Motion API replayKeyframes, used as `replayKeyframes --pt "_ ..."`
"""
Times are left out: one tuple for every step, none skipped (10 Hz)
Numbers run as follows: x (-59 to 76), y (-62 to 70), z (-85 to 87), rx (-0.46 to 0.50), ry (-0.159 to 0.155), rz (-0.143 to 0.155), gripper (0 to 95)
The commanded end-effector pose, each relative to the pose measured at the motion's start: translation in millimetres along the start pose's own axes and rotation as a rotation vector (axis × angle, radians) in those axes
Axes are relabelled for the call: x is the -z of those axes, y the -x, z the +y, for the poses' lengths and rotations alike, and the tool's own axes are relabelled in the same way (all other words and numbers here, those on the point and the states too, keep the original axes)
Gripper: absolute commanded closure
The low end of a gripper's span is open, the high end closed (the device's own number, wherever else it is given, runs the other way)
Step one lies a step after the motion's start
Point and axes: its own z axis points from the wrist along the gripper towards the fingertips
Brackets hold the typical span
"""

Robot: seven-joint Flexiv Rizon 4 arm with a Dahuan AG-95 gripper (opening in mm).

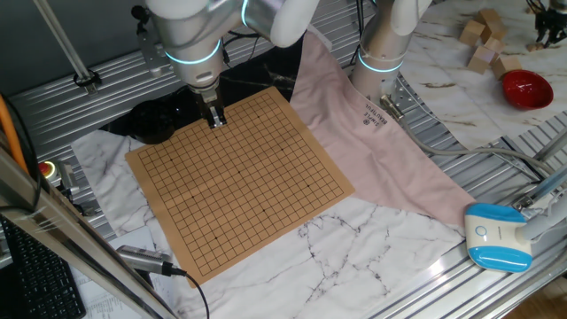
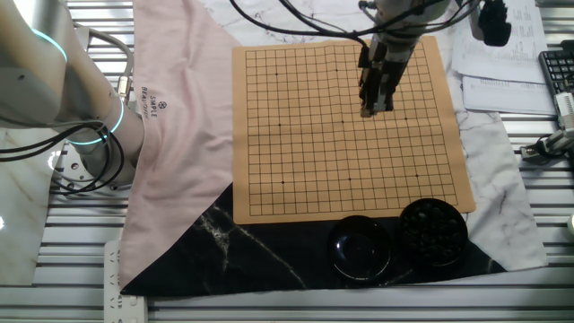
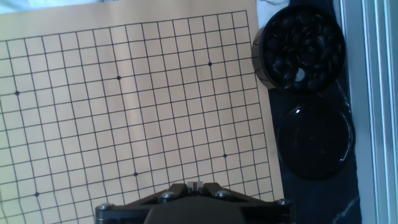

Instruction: Play the first move as black on the 3-4 point in the upper right corner of the Go board

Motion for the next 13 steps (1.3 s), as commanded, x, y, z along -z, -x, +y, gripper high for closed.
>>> replayKeyframes --pt "0.2 -1.9 -0.9 0.001 0.014 -0.001 95.0" --pt "0.2 -2.0 -1.1 0.008 0.042 0.005 95.0" --pt "0.6 -2.2 -2.0 0.011 0.104 0.015 95.0" --pt "0.9 -2.4 -2.9 0.013 0.131 0.02 95.0" --pt "1.0 -2.4 -3.3 0.016 0.125 0.026 95.0" --pt "1.0 -2.4 -3.3 0.017 0.124 0.029 95.0" --pt "1.4 -2.6 -3.2 0.018 0.12 0.026 95.0" --pt "1.5 -2.7 -3.2 0.016 0.114 0.027 95.0" --pt "1.7 -2.8 -3.8 0.013 0.111 0.029 95.0" --pt "2.1 -2.9 -4.7 0.025 0.112 0.026 95.0" --pt "2.1 -2.9 -4.8 0.024 0.111 0.027 95.0" --pt "2.2 -3.0 -5.0 0.024 0.11 0.027 95.0" --pt "2.4 -2.7 -5.1 0.02 0.109 0.027 95.0"
